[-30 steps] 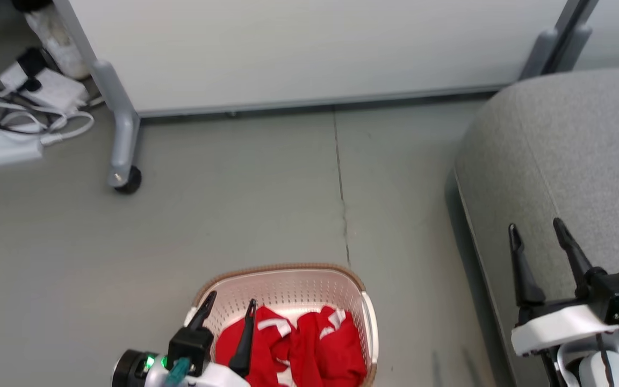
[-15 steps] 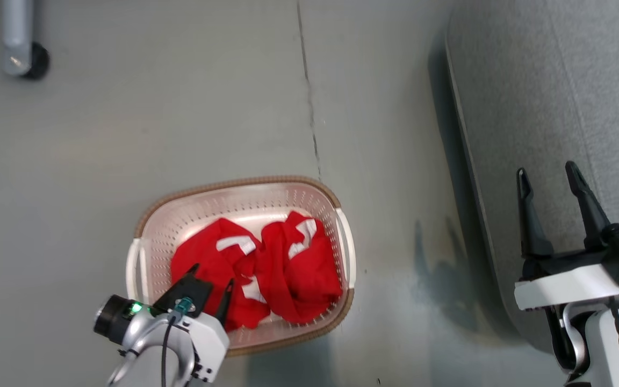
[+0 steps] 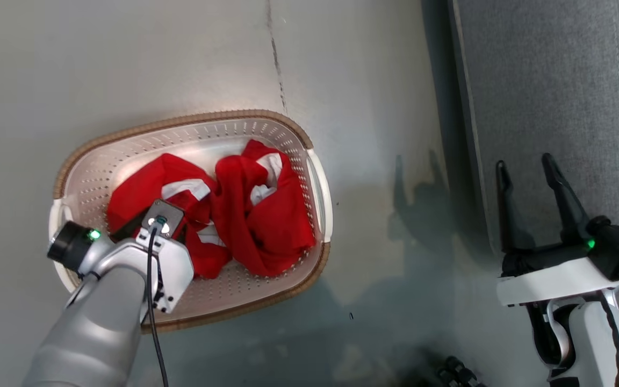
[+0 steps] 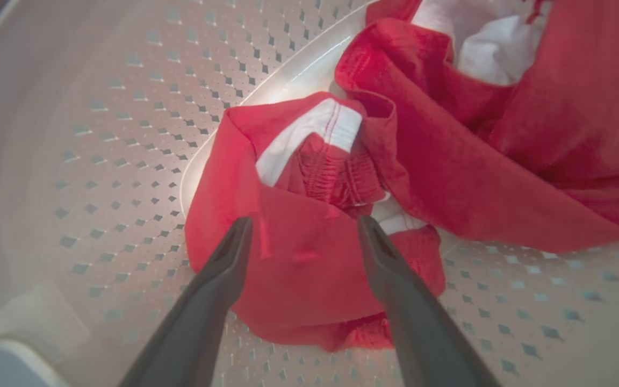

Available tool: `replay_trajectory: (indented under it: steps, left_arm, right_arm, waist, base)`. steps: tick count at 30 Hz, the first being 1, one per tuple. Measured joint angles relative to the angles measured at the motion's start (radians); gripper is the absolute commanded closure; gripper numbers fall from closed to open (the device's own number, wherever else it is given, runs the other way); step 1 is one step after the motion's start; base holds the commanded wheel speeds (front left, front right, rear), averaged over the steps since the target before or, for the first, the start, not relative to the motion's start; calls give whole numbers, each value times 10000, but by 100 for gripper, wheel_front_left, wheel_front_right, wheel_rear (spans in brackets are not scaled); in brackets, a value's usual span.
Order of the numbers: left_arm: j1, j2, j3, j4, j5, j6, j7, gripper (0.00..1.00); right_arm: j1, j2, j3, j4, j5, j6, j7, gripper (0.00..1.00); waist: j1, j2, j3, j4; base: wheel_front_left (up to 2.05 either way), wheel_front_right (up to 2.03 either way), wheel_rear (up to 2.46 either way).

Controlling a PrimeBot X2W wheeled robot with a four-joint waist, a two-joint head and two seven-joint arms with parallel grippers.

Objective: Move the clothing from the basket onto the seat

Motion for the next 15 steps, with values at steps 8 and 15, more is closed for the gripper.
replay_trajectory:
  steps: [8,15]
  left_arm:
    - [-983,594,-1043,169,995,255,1035,0]
    - [-1498,995,-1429,211,1266,238,1630,0]
  right_arm:
    - [-270,8,560,46,389,6,0,0]
    - [-502,13,1039,-88,696,6,0,0]
  waist:
    - [0,0,921,-397]
    - [0,0,1567,-756]
  base:
    - [0,0,0]
    - [0,0,0]
